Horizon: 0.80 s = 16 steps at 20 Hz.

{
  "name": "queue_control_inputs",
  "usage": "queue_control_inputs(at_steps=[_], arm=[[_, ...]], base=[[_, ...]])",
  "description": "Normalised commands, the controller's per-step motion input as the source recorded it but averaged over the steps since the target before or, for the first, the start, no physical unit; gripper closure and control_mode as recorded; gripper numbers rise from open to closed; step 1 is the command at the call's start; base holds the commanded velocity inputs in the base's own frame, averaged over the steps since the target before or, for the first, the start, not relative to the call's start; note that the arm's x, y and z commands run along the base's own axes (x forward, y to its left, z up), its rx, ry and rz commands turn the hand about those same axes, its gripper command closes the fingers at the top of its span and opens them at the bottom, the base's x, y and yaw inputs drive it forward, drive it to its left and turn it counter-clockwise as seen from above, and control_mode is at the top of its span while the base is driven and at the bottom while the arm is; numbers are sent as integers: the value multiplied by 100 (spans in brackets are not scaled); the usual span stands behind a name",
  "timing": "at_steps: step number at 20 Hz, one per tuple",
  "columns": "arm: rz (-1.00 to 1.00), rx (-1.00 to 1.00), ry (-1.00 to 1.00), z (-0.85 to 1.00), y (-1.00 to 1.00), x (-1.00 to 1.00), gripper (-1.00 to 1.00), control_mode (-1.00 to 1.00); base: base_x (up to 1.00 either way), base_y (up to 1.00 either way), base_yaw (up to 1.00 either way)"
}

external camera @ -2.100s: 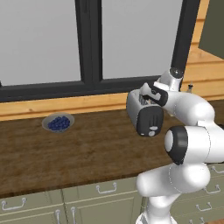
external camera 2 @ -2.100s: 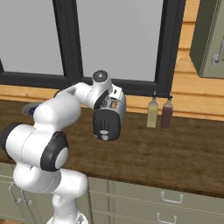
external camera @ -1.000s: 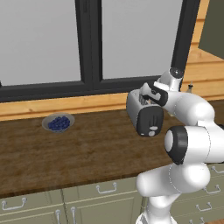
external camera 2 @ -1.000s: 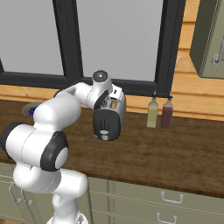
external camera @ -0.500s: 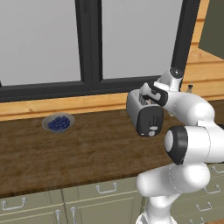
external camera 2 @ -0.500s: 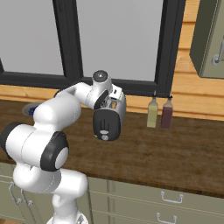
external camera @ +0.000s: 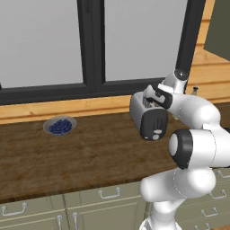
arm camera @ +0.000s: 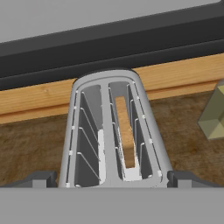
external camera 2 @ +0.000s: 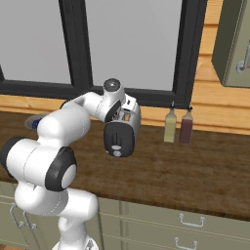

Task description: Start the toaster. Once the lever pops up, take the bread to the plate on the dining counter.

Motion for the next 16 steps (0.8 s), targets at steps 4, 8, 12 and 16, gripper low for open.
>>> queue_control_inputs(at_steps=[4,8,12,16], arm=[[0,0,0,0,0,0,-100,-100],[0,0,0,0,0,0,-100,-100],[0,0,0,0,0,0,-100,-100],[0,0,0,0,0,0,-100,-100]], base=[[0,0,0],[0,0,0],[0,0,0],[0,0,0]])
